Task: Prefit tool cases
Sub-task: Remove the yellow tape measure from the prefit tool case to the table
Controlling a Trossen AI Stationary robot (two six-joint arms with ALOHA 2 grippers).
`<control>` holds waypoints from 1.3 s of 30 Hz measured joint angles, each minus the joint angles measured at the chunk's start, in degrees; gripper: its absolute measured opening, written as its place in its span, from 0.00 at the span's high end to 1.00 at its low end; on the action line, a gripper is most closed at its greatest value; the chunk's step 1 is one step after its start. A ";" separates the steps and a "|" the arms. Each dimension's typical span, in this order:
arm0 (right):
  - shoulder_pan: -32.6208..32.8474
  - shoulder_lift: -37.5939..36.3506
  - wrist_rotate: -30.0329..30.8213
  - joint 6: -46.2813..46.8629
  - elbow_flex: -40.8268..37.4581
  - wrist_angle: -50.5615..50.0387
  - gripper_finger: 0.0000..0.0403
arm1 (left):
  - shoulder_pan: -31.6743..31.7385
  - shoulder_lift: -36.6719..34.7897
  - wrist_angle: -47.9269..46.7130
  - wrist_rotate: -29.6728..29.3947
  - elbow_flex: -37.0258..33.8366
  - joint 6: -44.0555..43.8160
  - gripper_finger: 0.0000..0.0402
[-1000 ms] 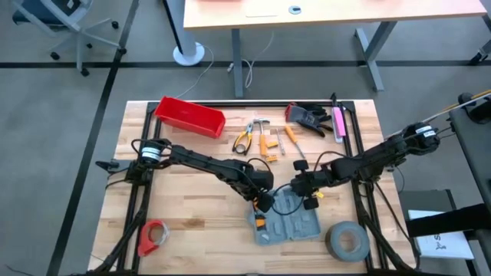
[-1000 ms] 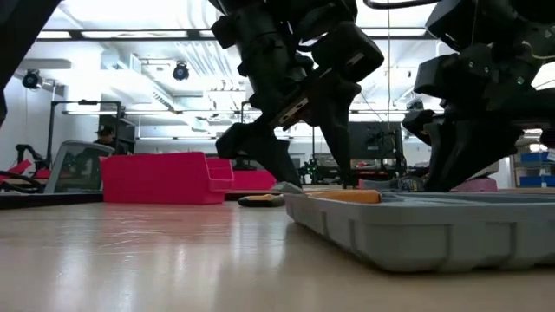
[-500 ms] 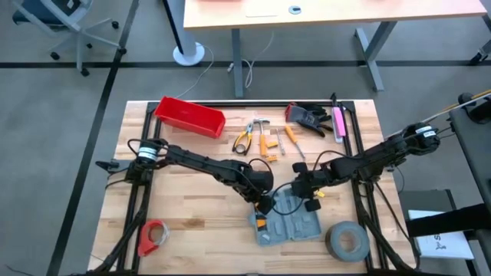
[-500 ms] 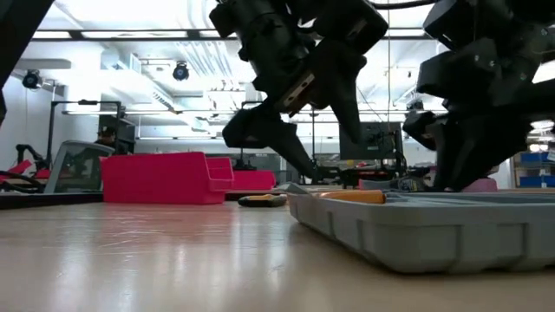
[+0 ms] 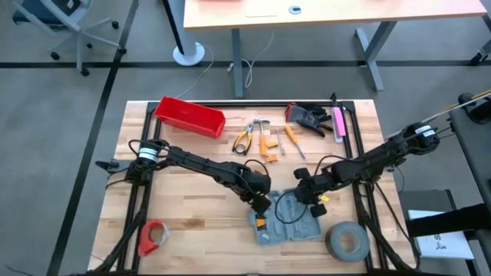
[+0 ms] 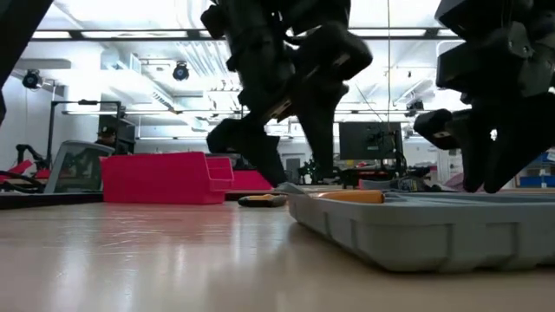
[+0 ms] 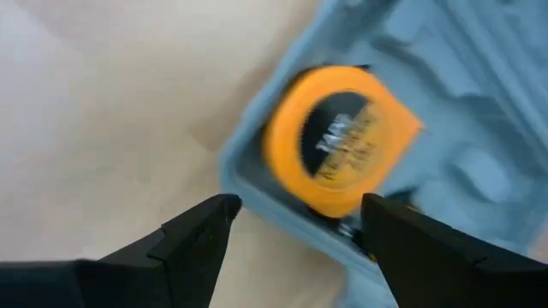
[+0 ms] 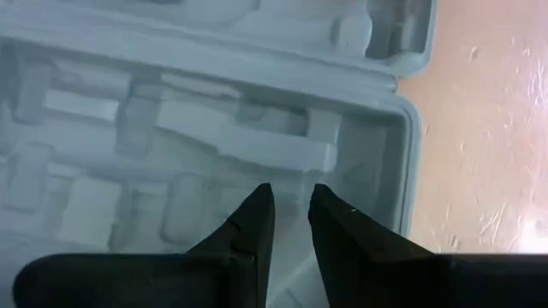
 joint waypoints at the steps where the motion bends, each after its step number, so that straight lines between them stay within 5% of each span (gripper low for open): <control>1: -0.28 0.01 0.07 -0.49 -0.22 -0.03 0.84 | 0.07 0.00 -0.01 -0.79 -0.53 0.01 0.33; 29: -17.33 0.07 1.73 -12.70 -1.16 4.27 0.86 | 4.42 -6.25 -7.54 -17.00 -3.75 11.45 0.35; 39: -16.57 0.00 1.52 -12.64 2.96 1.31 0.86 | 2.68 -7.13 -5.01 -10.98 -3.22 9.45 0.34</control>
